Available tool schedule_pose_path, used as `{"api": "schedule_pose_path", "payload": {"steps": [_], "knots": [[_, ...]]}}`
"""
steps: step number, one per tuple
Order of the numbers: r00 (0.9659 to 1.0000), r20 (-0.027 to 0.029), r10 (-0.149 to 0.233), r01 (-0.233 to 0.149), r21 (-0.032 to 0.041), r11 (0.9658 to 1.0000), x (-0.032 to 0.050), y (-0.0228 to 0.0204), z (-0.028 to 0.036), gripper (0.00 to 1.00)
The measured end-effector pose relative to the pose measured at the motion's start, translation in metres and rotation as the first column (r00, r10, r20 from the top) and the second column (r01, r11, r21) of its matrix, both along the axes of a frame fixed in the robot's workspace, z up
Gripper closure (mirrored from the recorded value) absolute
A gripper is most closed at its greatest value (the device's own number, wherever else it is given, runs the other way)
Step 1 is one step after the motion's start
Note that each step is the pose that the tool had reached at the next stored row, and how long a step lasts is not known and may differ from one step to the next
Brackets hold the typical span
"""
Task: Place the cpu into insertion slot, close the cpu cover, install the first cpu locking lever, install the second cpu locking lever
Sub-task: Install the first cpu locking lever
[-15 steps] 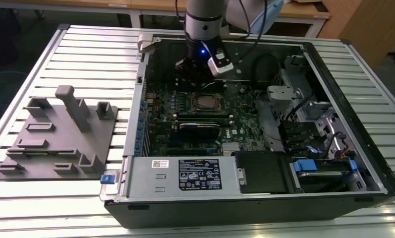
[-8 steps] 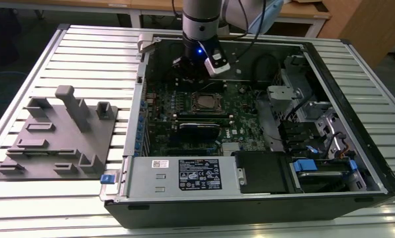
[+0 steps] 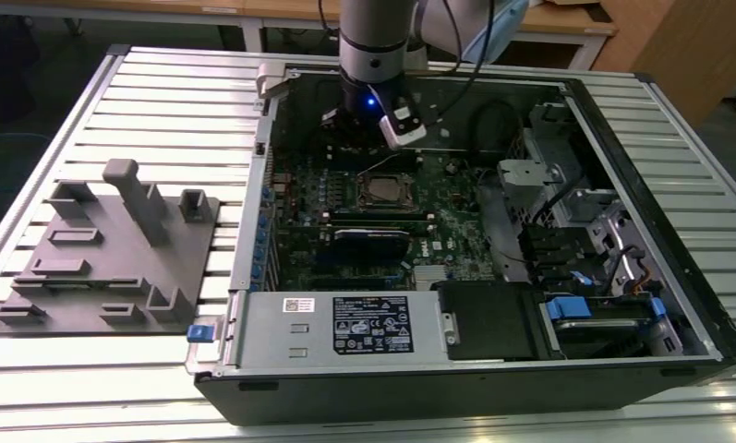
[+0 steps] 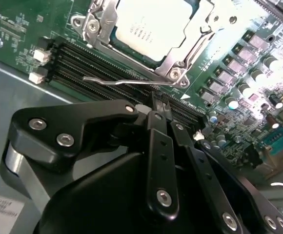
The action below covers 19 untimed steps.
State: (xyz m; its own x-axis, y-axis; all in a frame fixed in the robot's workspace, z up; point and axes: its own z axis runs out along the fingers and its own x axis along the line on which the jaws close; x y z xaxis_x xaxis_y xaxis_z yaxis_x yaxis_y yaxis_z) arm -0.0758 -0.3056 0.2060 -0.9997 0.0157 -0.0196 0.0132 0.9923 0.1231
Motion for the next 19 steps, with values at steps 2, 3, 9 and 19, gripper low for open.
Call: {"api": "schedule_pose_path", "payload": {"steps": [2, 3, 9, 19], "knots": [[1.0000, 0.0002, 0.000, 0.000, 0.0031, 1.0000, -0.0010, -0.0003, -0.0024, 0.89], [1.0000, 0.0001, 0.000, 0.000, 0.0048, 1.0000, -0.0013, -0.0004, -0.0036, 0.89], [1.0000, 0.0005, 0.000, 0.000, 0.0229, 0.9997, -0.0059, -0.0007, -0.0099, 0.89], [1.0000, 0.0008, -0.001, 0.001, 0.0374, 0.9993, -0.0062, -0.0107, -0.0118, 0.89]]}}
